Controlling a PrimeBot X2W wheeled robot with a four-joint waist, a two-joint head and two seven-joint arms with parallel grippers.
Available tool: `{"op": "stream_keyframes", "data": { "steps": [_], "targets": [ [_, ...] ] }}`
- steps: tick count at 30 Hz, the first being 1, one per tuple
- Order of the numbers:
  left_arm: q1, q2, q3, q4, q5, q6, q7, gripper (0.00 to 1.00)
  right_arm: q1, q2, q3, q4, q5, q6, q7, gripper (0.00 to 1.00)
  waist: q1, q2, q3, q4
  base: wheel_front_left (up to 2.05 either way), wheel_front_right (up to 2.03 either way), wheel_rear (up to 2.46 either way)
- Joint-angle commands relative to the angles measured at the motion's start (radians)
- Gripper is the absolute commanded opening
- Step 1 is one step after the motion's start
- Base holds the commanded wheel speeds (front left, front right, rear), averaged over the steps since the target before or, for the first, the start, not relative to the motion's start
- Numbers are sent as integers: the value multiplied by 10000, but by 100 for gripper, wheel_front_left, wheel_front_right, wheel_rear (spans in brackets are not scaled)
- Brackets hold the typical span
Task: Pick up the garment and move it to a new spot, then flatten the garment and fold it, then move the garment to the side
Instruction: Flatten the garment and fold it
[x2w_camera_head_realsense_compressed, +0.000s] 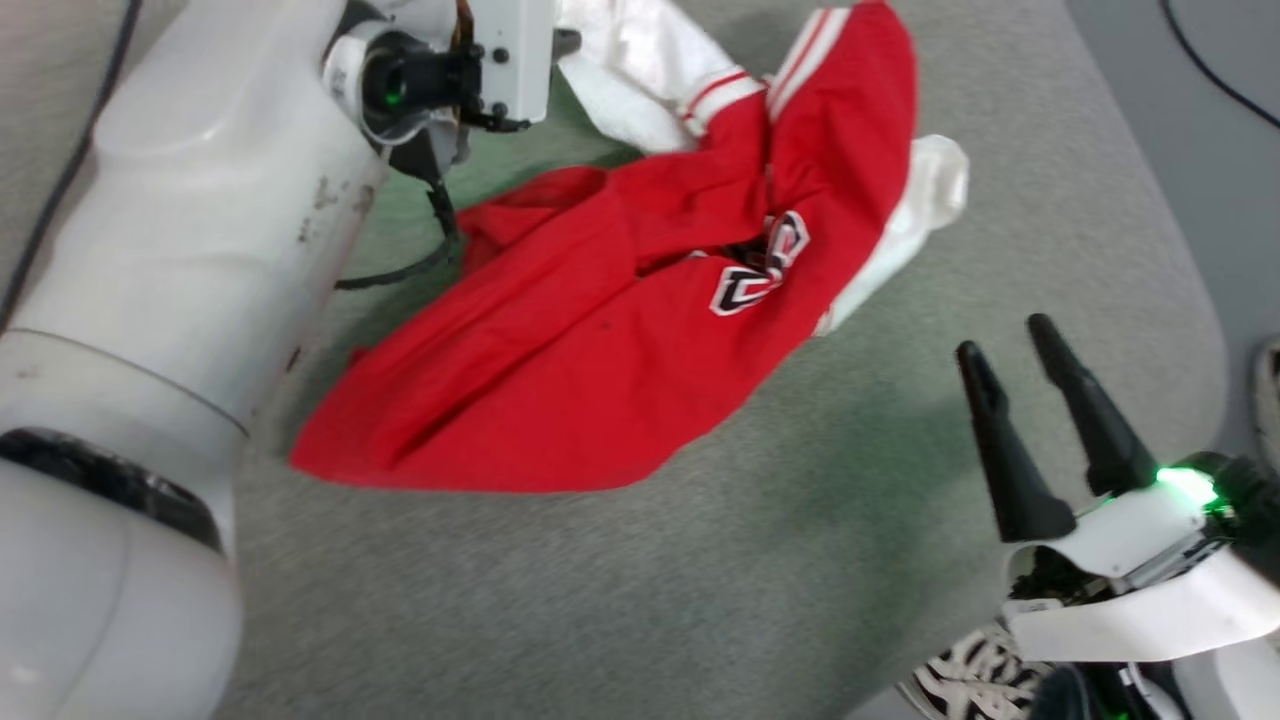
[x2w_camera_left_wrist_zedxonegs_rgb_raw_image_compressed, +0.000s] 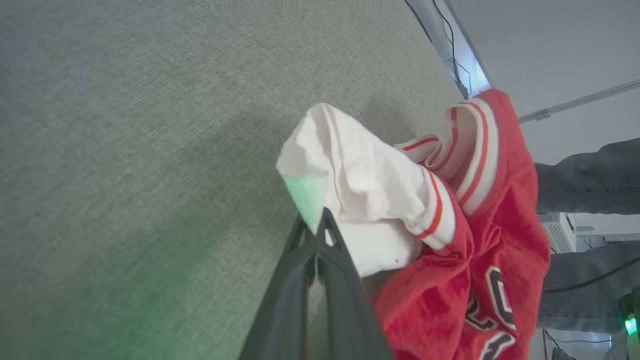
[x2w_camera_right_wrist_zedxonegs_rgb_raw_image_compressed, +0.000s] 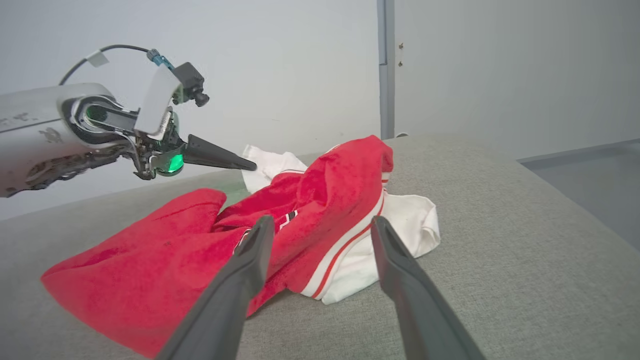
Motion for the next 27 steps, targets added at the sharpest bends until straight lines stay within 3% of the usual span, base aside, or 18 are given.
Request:
{"op": "stream_keyframes", "data": {
  "steps": [1,7,13,27],
  "targets": [
    [132,217,-49,-214,-99,17,-102,0,73,-178,-146,-61,-115,-15,-48,100,0,0,-595,1275,0,0,0],
    [861,1276,-37,-886,-542,17,-411,0,253,-726,-264,-189,-315,-15,-17,100,0,0,-1289,2660,0,0,0],
    [2080,2546,-157,-1653,-947,17,-531,0,442,-1052,-373,-435,-341,-15,365,100,0,0,-1674,3506,0,0,0],
    [3857,4782,-27,-2975,-1073,16,-1990,0,850,-1157,-468,-843,-330,-15,1042,100,0,0,-2085,4093,0,0,0]
  ]
}}
